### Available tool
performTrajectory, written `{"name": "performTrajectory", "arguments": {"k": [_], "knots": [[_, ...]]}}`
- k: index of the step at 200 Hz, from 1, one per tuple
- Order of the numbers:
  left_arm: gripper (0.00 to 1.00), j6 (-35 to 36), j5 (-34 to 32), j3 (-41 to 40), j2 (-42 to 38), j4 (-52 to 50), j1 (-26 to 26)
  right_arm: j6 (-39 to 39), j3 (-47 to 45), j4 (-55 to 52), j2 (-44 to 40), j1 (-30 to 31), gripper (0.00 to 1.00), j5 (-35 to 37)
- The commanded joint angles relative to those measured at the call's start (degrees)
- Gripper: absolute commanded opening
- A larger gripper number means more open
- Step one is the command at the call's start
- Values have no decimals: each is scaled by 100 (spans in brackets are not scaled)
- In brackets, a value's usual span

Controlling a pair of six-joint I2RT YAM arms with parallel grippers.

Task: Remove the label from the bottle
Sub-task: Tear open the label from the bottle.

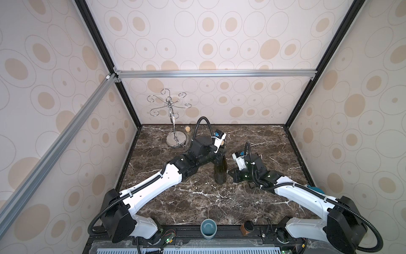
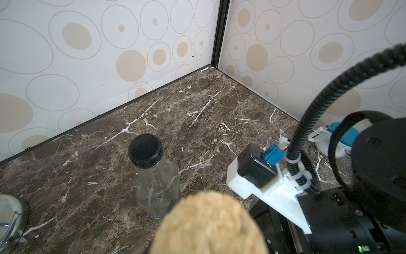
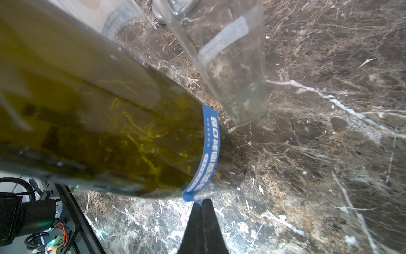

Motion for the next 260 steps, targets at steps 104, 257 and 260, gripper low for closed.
{"name": "performTrajectory", "arguments": {"k": [104, 257, 260], "knots": [[12, 51, 215, 412, 98, -197, -54, -156, 94, -195, -10, -271, 0, -218], [12, 270, 502, 692, 274, -524, -59, -354, 177, -405, -53, -531, 0, -402], [12, 270, 513, 697, 274, -528, -59, -357, 181, -406, -42, -536, 0, -403]]}}
